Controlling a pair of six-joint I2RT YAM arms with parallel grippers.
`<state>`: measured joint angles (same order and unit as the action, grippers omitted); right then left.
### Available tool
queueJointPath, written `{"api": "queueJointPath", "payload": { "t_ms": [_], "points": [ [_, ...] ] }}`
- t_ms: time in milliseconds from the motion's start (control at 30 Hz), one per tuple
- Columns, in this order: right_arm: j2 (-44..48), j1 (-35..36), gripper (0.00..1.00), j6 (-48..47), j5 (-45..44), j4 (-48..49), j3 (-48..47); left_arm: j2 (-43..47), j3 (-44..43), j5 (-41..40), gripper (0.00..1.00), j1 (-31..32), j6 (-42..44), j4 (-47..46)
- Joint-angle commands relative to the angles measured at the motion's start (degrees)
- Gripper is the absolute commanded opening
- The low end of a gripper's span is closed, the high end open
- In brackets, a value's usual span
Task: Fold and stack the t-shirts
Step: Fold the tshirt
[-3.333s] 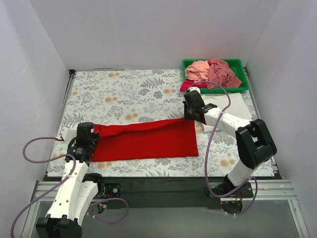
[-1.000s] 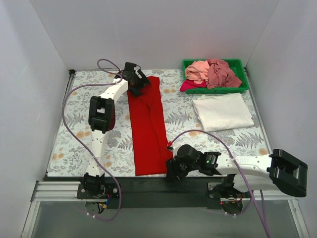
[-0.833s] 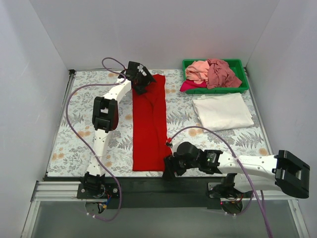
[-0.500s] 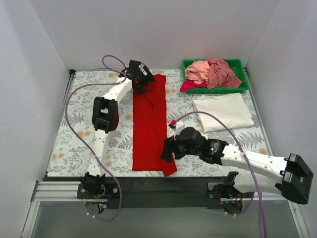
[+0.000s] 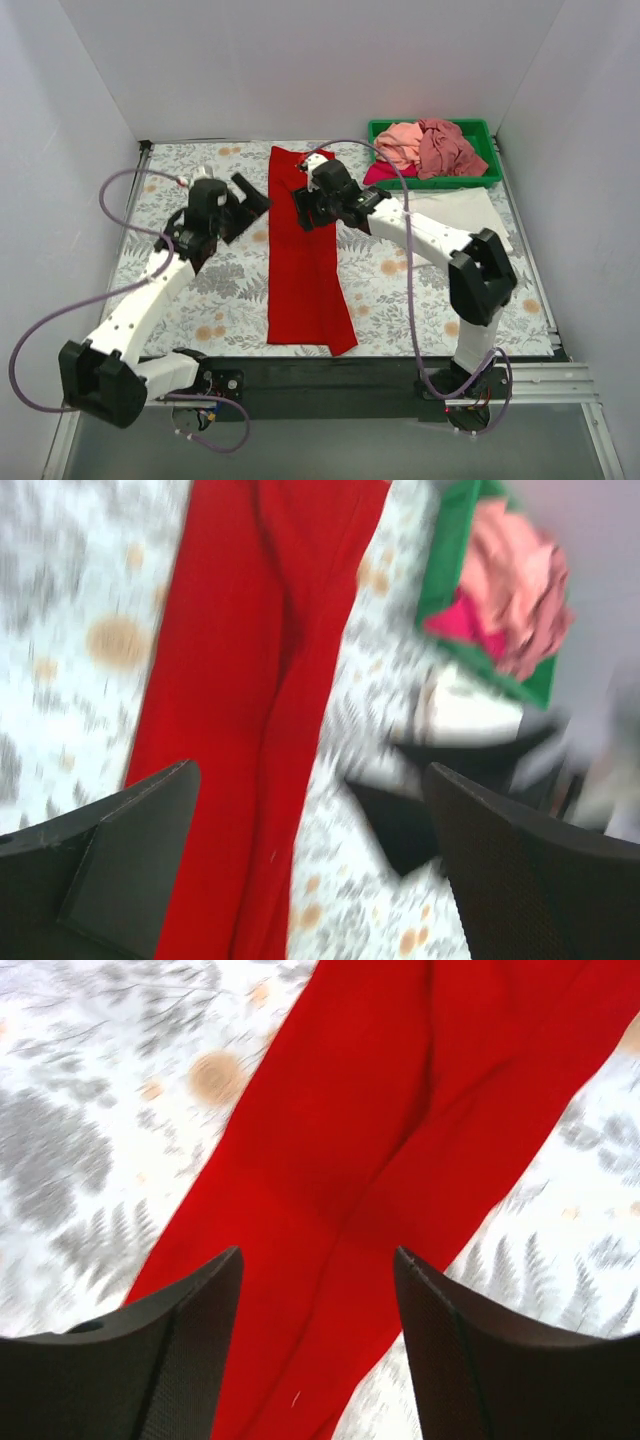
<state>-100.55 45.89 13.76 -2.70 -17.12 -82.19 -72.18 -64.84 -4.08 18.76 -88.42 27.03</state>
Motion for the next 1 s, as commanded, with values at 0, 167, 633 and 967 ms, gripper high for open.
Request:
{"api": "queueJointPath", "payload": {
  "t_ms": [0, 167, 633, 967],
  "points": [
    [-10.7, -1.1, 0.67, -8.0, -5.2, -8.0, -11.6, 5.4, 17.4, 2.1, 0.95, 2.6, -6.1, -0.9],
    [-25.3, -3.3, 0.6, -8.9, -7.5, -11.6, -28.2, 15.2, 25.3, 11.5, 0.96, 6.5, -7.8, -1.4],
    [-36.2, -6.5, 0.43, -7.2, -1.7, -10.6, -39.2, 15.8, 39.6, 18.1, 0.96, 16.2, -10.6, -10.9],
    [-38.2, -6.6, 0.27, -2.6, 2.3, -8.5, -39.2, 15.8, 44.8, 17.3, 0.96, 17.4, -11.2, -9.7]
  ]
}}
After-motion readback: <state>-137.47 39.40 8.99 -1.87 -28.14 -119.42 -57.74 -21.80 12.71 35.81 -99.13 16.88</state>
